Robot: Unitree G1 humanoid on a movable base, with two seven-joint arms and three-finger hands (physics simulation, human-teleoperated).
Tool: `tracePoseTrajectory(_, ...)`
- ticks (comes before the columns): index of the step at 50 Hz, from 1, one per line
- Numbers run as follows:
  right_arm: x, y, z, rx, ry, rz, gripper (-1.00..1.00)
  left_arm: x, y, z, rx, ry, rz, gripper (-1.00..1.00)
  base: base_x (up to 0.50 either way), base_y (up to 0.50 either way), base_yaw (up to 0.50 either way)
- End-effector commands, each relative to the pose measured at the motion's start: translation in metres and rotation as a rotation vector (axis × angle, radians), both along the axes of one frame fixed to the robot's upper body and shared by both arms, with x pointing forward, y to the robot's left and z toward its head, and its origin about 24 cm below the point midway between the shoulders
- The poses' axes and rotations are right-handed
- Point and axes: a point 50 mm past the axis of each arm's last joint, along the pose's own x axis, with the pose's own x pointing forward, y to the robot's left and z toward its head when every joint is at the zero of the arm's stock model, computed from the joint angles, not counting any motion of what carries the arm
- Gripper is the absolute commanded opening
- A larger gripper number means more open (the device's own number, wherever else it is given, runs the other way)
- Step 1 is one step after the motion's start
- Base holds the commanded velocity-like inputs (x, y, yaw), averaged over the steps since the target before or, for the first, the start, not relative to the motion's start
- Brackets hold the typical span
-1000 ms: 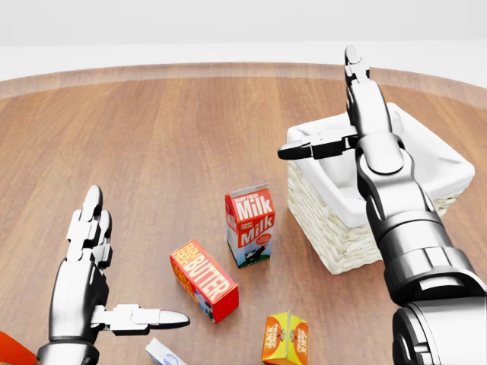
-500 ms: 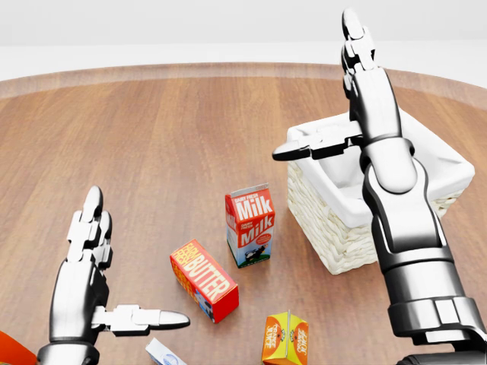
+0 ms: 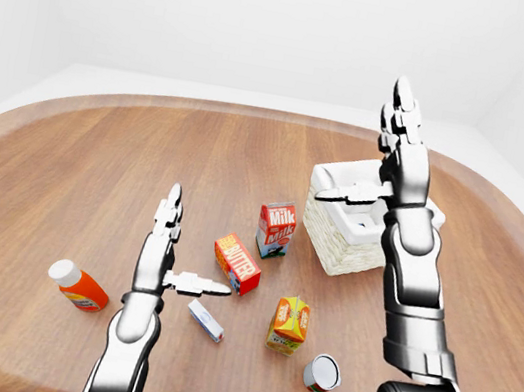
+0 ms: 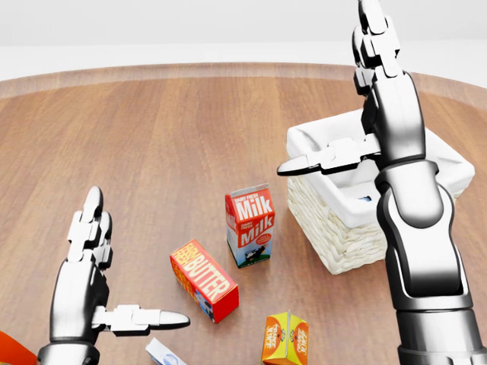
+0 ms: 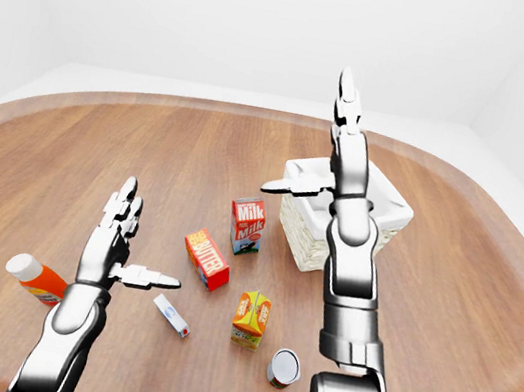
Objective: Pick up the alphabet soup and the tomato sauce, and put them in the basket.
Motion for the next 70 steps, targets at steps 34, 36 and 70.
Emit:
tracePoseTrajectory(34, -0.059, -0.004, -0.028, 0.046, -0.012, 0.015, 1.0, -0.001, 0.001, 0.001, -0.017, -0.006, -0.004, 1.0, 0.0, 0.0, 0.0)
tracePoseTrajectory(36, -0.062, -0.005, -0.03, 0.053, -0.012, 0.014, 1.0, -0.001, 0.001, 0.0, -0.018, 0.001, -0.004, 1.0, 0.0, 0.0, 0.0)
tracePoseTrajectory(70, -0.099, -0.011, -0.061, 0.041, 0.074, -0.036, 1.0, -0.001, 0.001, 0.001, -0.018, -0.004, -0.002, 1.0, 0.0, 0.0, 0.0)
